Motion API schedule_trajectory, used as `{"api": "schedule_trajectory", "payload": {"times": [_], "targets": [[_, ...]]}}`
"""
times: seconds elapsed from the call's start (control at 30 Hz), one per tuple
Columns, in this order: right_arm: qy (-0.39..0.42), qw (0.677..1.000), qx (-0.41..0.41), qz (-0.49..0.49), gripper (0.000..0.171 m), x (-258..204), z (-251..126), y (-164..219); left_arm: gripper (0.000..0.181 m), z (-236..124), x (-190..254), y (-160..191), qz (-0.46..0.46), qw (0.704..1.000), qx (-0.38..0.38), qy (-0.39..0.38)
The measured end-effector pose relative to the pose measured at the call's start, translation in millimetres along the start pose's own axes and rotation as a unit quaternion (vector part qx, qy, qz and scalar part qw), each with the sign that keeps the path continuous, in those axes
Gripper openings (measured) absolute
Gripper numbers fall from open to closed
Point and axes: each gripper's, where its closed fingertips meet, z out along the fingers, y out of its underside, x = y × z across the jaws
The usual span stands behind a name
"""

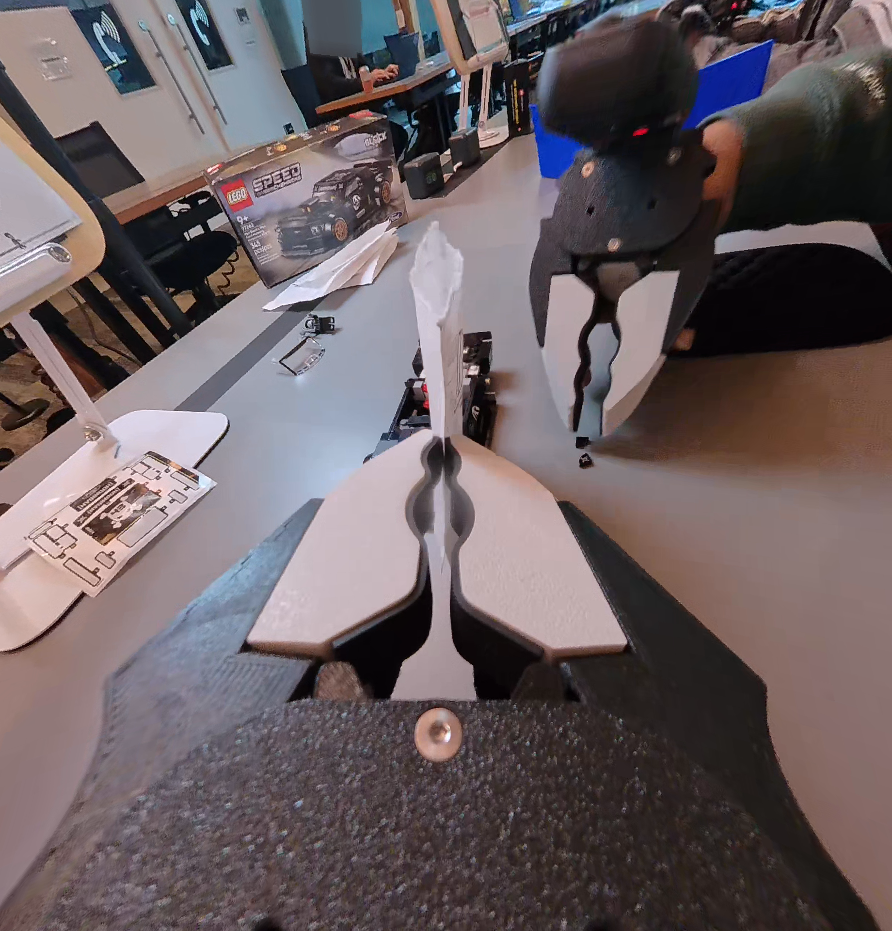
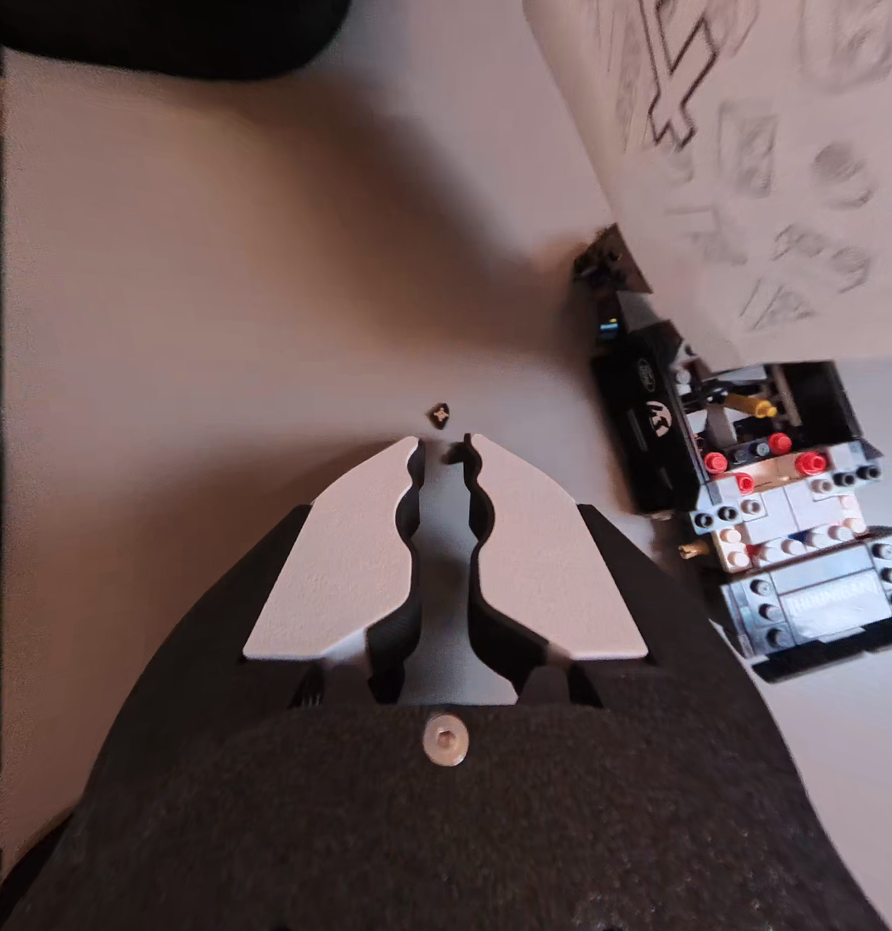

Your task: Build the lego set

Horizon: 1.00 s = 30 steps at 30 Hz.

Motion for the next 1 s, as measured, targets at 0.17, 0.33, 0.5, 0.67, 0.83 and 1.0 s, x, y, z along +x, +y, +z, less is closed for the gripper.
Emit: {"api": "schedule_trajectory", "payload": {"times": [0.17, 0.33, 0.5, 0.67, 0.83, 1.0], "targets": [[0.004, 0.999, -0.033, 0.000, 0.008, 5.4, 7.9, 8.7, 0.000, -2.0, 1.6, -3.0, 0.005, 1.000, 0.009, 0.006], [-0.011, 1.000, -0.025, -0.013, 0.007, -1.9, -0.9, 2.8, 0.000, -2.6, 4.9, -3.2, 0.006, 1.000, 0.008, 0.016], [0.007, 0.991, 0.115, -0.064, 0.007, -12.1, -67.4, -72.7, 0.000, 0.8, 15.3, -0.3, 0.012, 0.999, -0.001, 0.042], [0.093, 0.979, 0.149, -0.106, 0.008, 9.3, -102.5, -113.4, 0.000, 2.9, 27.4, -2.5, 0.023, 0.998, 0.002, 0.064], [0.089, 0.982, 0.119, -0.116, 0.010, 10.2, -85.2, -106.4, 0.000, 1.7, 31.4, -5.2, 0.023, 0.997, 0.008, 0.069], [0.095, 0.983, 0.111, -0.114, 0.018, 12.2, -82.2, -102.1, 0.000, 0.3, 31.2, -7.1, 0.022, 0.997, 0.014, 0.071]]}}
